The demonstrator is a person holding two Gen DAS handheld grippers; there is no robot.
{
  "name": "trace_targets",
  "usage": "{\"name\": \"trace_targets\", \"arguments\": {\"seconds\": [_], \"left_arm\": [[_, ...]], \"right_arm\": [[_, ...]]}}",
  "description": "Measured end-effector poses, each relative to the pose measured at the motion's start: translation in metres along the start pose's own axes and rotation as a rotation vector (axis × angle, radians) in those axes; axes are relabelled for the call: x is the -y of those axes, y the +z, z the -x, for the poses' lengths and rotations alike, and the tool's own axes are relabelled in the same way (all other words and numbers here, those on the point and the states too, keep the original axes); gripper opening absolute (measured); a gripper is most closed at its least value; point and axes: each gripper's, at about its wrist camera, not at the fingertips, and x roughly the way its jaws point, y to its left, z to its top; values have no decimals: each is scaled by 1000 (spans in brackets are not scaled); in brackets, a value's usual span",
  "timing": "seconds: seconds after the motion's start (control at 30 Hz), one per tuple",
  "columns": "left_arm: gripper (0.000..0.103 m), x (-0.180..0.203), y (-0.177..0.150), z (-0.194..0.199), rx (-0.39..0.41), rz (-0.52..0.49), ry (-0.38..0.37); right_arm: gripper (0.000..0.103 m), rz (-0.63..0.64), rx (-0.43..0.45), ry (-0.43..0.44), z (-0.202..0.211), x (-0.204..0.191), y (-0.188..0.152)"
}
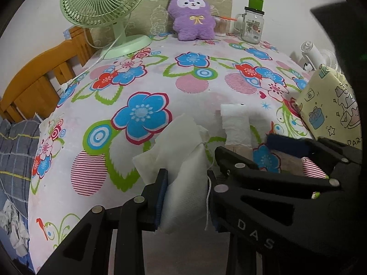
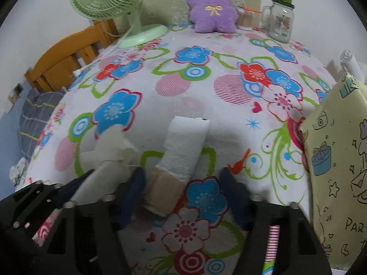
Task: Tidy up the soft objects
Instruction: 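Carry the white pouch with the left tool while the right tool carries the rolled pack toward the yellow box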
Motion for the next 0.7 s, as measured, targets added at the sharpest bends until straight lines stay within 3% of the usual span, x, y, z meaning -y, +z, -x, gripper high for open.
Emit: {"name": "trace_targets", "arguments": {"seconds": [0.03,0.07,0.17,0.7], "left_arm": [[33,1,1,0,-2,-1,-2],[33,3,1,-1,-2,-6,2],[33,6,2,-1,-4,-10,-7],[33,33,-4,8,10,-23,-38]], "right_arm": [[44,1,-2,12,0,-1,0],[38,-7,-7,25,1,-1,-1],[32,-8,-3,33,2,2,-1],[31,-11,33,-3,26,21,-18]]}}
